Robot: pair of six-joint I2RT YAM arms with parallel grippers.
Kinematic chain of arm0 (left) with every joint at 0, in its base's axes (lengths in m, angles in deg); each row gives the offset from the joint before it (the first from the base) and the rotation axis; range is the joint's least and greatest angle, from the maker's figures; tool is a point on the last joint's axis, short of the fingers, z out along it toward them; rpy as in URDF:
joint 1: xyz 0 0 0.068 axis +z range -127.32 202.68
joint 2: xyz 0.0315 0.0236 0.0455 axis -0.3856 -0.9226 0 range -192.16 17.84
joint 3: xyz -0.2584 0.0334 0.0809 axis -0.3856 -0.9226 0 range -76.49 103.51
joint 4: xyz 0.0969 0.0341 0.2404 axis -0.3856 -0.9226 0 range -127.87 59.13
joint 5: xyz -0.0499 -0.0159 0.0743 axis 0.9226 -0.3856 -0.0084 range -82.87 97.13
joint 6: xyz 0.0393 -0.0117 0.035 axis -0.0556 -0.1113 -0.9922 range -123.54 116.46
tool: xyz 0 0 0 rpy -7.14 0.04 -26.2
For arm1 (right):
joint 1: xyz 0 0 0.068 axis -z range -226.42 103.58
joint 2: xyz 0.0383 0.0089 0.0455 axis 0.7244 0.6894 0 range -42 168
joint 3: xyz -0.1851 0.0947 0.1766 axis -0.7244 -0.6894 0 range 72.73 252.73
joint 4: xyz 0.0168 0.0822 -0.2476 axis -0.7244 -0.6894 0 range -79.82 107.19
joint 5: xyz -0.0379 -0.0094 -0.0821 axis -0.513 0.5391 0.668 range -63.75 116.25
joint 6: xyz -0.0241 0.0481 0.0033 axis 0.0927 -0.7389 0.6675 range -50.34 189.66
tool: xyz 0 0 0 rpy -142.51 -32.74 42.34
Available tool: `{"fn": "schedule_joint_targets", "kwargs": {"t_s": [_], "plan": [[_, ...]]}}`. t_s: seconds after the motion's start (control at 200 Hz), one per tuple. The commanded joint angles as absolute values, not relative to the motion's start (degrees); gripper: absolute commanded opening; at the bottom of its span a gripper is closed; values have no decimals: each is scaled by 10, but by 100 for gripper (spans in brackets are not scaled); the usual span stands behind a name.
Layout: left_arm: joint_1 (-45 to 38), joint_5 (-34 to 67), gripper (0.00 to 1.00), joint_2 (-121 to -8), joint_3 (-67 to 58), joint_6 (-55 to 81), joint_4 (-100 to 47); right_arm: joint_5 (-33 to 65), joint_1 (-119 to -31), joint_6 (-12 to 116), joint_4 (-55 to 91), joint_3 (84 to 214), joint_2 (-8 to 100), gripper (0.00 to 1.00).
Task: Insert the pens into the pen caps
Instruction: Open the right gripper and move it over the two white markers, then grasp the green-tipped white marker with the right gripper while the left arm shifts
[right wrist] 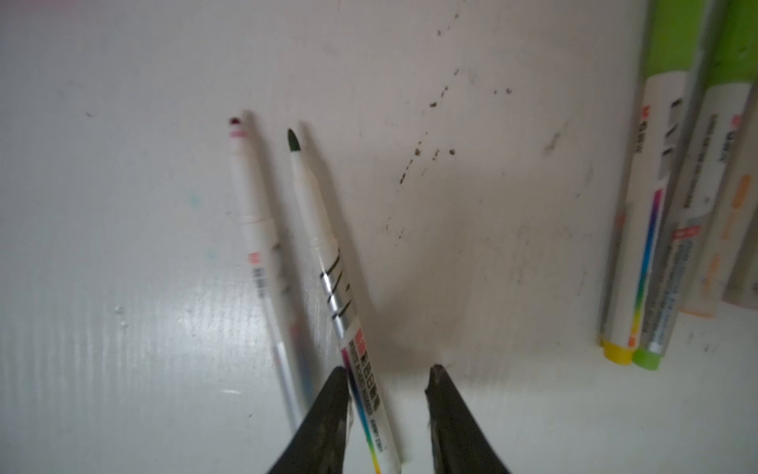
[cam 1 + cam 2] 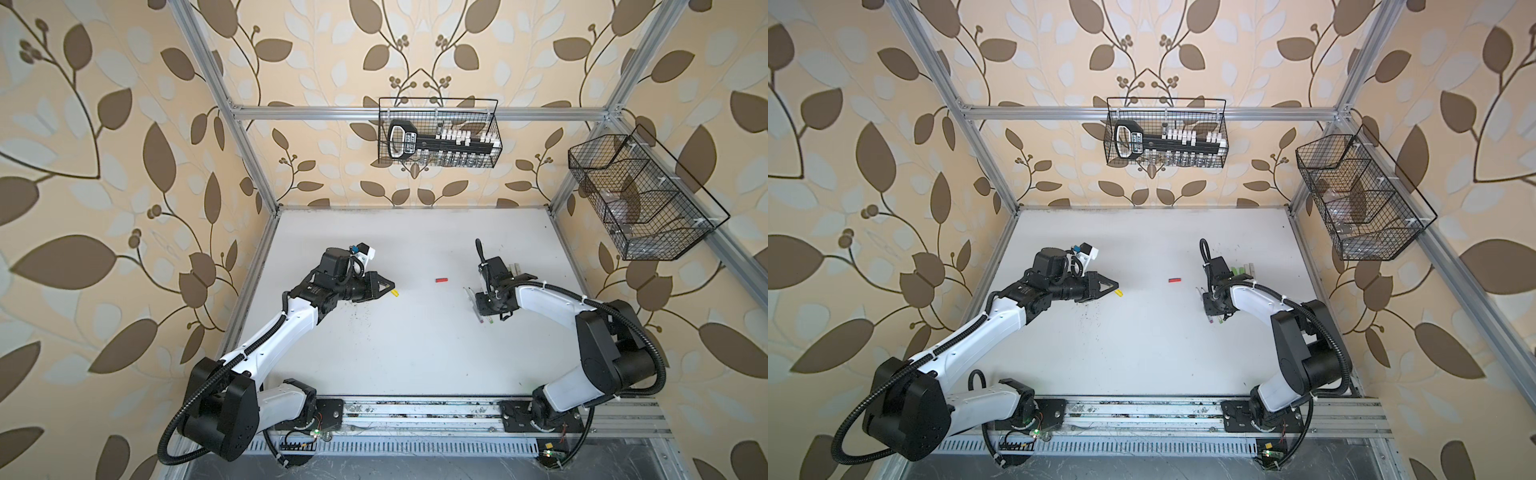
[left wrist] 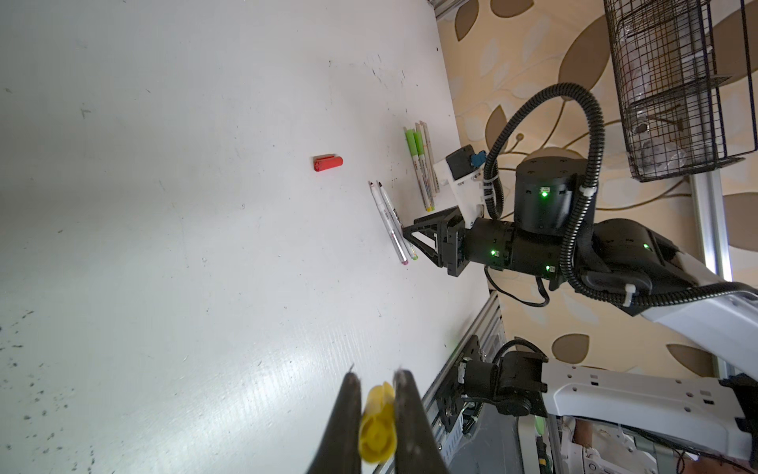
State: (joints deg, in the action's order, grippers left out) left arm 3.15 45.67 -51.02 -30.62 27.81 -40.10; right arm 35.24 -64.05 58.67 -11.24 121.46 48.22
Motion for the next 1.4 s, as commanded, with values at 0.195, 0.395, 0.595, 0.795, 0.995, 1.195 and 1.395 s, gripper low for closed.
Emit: {"fn": "schedule_joint_targets", "kwargs": {"t_s": [0.195,0.395,0.595,0.795,0.995,1.195,1.395], "plan": [[30,468,0,-503,-305,260,-384,345,-637,610,-115,1235,503,32],[30,450,0,-505,-308,263,-388,322,-641,626,-131,1249,525,26],[69,329,0,-540,-382,318,-333,310,-653,630,-136,1256,529,23],[130,227,0,-589,-424,361,-309,302,-658,631,-137,1253,527,16],[130,185,0,-641,-407,365,-347,300,-662,632,-142,1247,509,7],[130,183,0,-668,-420,381,-352,299,-662,634,-148,1241,481,5],[130,203,0,-662,-428,392,-343,294,-661,629,-146,1231,445,3]]}}
